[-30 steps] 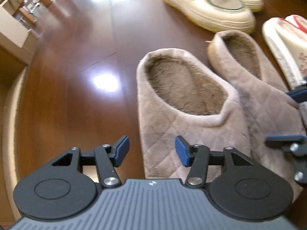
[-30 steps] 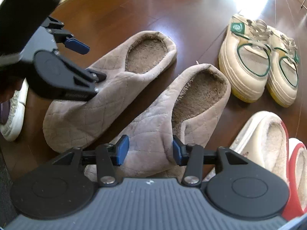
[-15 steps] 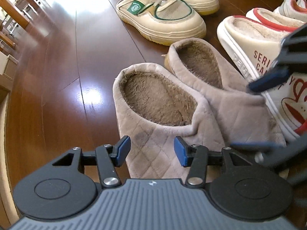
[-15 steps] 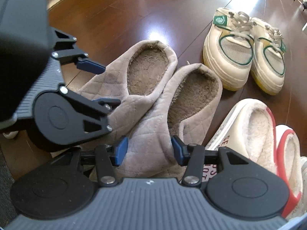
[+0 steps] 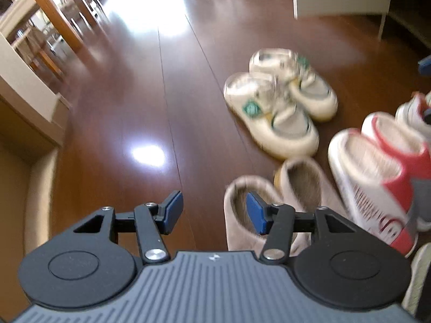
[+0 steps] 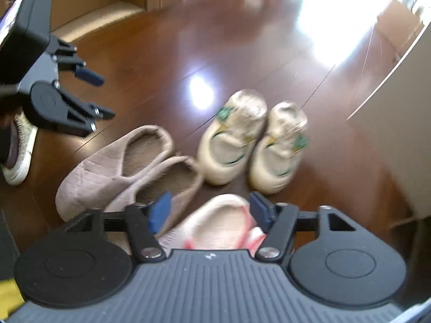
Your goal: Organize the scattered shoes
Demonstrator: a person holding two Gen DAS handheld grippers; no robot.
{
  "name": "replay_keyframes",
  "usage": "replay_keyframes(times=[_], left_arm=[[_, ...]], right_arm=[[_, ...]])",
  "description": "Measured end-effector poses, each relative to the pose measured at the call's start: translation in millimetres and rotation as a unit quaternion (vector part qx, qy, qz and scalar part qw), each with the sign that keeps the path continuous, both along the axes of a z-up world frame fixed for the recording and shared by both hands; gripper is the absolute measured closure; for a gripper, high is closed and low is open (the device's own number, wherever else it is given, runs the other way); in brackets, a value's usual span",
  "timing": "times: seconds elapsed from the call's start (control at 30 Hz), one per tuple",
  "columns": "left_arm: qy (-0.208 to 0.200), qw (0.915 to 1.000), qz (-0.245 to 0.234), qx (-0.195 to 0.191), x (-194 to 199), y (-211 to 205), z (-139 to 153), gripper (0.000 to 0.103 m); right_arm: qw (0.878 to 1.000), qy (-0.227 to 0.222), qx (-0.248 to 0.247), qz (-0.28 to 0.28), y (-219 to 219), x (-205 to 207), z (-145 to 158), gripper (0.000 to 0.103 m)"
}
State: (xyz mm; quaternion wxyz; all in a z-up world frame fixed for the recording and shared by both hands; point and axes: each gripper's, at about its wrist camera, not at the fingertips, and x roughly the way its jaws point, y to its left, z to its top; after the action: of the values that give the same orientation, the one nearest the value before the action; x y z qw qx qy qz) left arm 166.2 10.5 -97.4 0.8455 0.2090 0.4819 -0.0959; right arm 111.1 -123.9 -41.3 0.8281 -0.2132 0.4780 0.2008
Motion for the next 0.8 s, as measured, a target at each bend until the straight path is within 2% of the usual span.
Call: replay_keyframes(times=[0.13,0.27,0.33,0.47,0.57,0.6,0.67,0.7,0.8], left_arm=[[0.005,0.9999,0.01,0.007,14.2,-26.9,34.4,0.035],[0.02,0.9991,-0.013,0.036,33.6,-50.4,29.2,0.034],[0.031,0.9979,-0.022,0.052,53.3,-61.4,9.9,0.034],[0.086,0.9959,0.017,0.021,109.2,-64.8,-30.9,0.034],[0.091,0.9942,0.056,-0.018,162.2,-54.5,-56.0,0.035],[0.092,0.9935,0.063,-0.024,174.2,-51.5,-62.3,0.035],[0.096,0.9913,0.082,-0.039,198.8,-44.6,-75.0,0.037],[0.1,0.9887,0.098,-0.053,212.7,-39.7,-81.9,0.037],[0.115,0.9805,0.133,-0.086,247.7,-27.7,-101.5,0.037]], right_arm=[[0.999,-0.022,0.02,-0.043,-43.5,-5.1,19.8,0.065],[0.992,-0.009,0.068,-0.105,-79.8,2.7,9.0,0.059],[0.986,0.009,0.092,-0.138,-94.4,15.9,-13.4,0.059],[0.977,0.065,0.12,-0.166,-103.0,46.4,-63.5,0.058],[0.974,0.095,0.11,-0.175,-99.4,89.0,-107.4,0.058],[0.974,0.096,0.108,-0.175,-98.9,92.9,-109.8,0.058],[0.975,0.09,0.091,-0.18,-98.8,133.7,-128.0,0.057],[0.975,0.084,0.09,-0.184,-101.2,139.7,-129.3,0.057],[0.97,0.032,0.098,-0.22,-110.7,188.7,-137.1,0.055]])
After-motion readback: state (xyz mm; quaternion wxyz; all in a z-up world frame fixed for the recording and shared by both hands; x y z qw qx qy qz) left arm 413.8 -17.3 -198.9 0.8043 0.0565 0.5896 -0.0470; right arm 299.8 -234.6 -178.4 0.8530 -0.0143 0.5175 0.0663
